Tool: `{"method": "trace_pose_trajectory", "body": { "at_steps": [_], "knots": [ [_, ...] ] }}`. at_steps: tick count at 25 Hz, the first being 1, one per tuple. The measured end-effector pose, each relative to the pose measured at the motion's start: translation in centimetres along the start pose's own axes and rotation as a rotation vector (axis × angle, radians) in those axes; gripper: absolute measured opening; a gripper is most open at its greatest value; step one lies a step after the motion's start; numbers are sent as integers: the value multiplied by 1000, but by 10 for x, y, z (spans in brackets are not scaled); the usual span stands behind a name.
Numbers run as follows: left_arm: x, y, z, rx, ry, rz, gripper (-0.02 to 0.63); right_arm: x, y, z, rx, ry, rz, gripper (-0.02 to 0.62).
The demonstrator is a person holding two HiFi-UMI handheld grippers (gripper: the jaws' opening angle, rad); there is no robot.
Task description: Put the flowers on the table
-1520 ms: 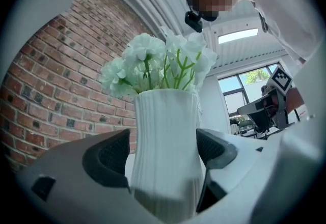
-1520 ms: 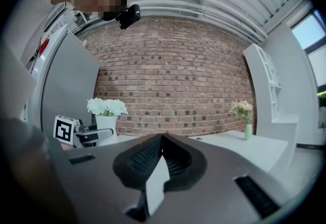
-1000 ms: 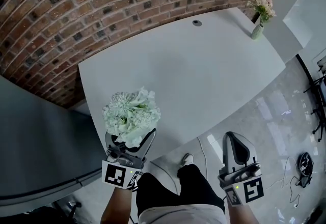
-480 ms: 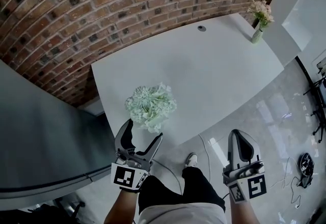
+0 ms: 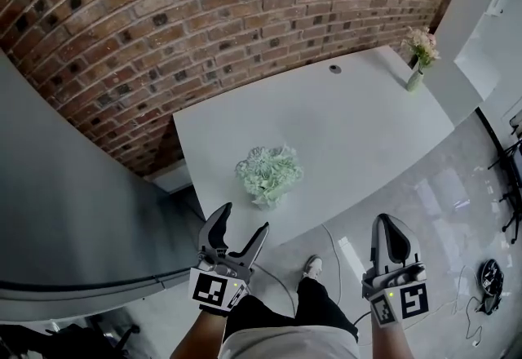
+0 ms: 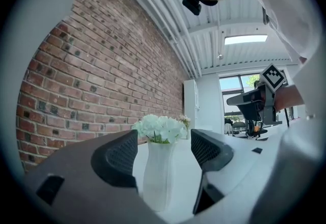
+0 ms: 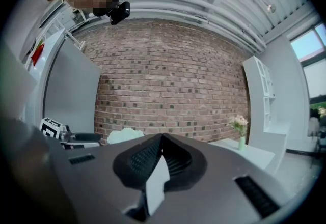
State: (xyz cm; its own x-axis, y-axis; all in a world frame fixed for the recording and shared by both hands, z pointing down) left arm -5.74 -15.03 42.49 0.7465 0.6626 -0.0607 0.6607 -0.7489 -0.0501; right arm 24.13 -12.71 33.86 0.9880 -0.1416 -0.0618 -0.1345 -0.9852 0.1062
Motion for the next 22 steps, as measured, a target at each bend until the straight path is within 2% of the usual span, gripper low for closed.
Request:
{"method": "trace_pose_trajectory", "body": {
  "at_steps": [14,22],
  "knots": [
    [17,-52,42,12,24,46,233,-30,-20,19,40,17,52,15],
    [25,-88,50,24,14,82,124,-54,-32,17,53,30,69,15]
  ]
}}
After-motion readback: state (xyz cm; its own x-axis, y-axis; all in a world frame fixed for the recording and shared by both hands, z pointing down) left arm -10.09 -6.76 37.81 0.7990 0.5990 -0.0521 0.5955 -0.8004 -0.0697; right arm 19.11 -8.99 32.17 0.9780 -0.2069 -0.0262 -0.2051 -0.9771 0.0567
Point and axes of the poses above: the fingertips, and each gripper's own axes: y forward along the fingers, x to its right, z out of its top, the point moved 8 cm from there along -y, backward along the fingers, and after that the axes turned 13 degrees about -z, right-handed, at the moved point
